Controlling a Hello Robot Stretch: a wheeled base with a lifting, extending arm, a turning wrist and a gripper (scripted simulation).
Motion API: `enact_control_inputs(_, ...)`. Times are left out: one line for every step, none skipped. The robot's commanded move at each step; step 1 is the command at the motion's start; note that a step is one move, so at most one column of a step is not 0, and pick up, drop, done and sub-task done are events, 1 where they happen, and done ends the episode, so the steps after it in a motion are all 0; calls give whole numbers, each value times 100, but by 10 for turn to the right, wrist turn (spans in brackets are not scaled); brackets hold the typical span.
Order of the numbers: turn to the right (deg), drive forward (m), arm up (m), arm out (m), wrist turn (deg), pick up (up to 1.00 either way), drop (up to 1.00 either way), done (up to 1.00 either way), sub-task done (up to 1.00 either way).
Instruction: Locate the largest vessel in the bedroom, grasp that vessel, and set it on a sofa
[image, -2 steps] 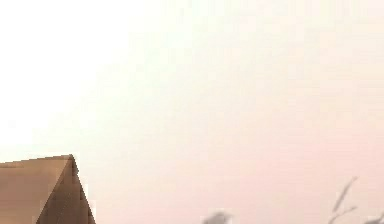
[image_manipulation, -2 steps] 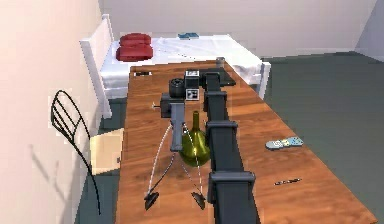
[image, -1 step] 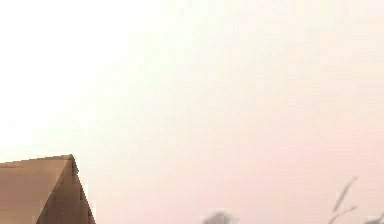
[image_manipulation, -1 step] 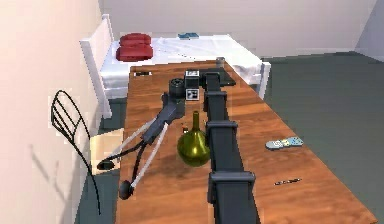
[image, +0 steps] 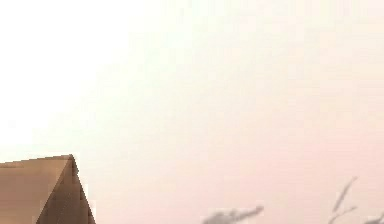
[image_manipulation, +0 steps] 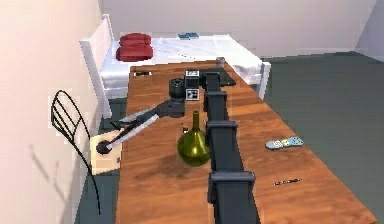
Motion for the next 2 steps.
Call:
enact_control_inputs(0,0,0,0,450,0,0,0,0)
enact_control_inputs(0,0,0,0,450,0,0,0,0)
